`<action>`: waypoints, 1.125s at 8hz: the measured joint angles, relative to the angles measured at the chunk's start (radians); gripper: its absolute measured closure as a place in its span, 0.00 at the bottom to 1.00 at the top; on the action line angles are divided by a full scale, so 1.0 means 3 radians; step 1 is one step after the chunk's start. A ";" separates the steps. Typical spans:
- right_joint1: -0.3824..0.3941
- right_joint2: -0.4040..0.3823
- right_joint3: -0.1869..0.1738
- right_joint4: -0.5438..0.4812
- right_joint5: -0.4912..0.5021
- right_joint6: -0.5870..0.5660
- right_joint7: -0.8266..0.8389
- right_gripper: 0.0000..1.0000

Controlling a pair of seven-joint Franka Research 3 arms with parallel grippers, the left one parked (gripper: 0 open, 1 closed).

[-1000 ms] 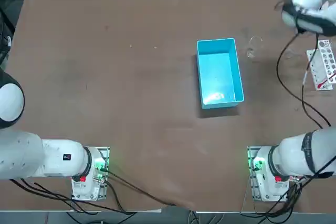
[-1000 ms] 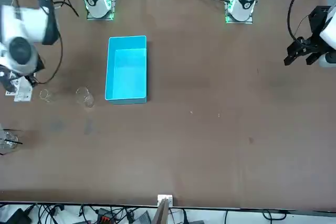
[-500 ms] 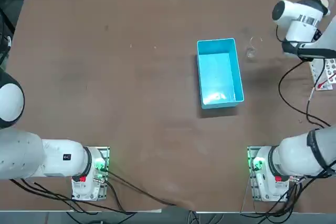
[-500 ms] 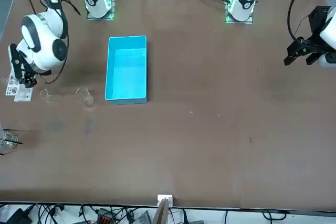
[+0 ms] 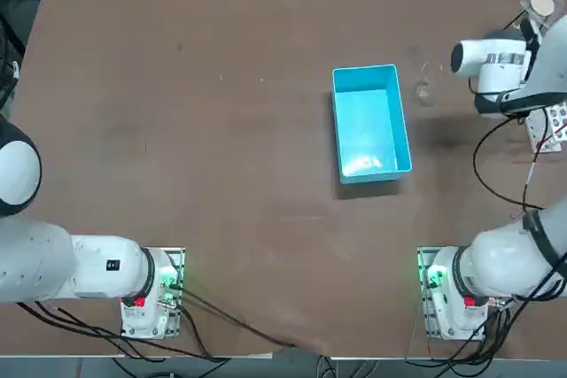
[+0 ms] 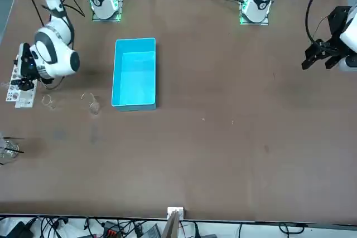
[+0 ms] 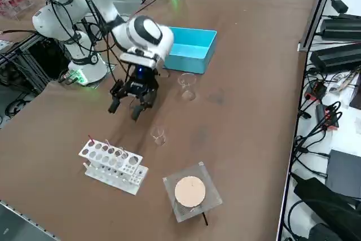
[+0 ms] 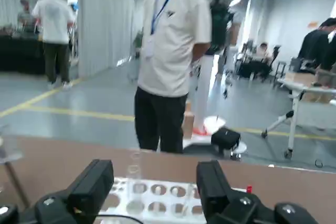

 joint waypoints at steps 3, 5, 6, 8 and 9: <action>-0.0057 0.0477 -0.0003 0.0007 -0.0260 -0.0292 0.0552 0.07; -0.0182 0.0644 -0.0012 0.0025 -0.0504 -0.0317 0.0606 0.12; -0.0244 0.0689 -0.0014 0.0035 -0.0596 -0.0317 0.0610 0.18; -0.0346 0.0749 -0.0015 0.0044 -0.0725 -0.0317 0.0617 0.27; -0.0390 0.0766 -0.0015 0.0049 -0.0748 -0.0317 0.0619 0.33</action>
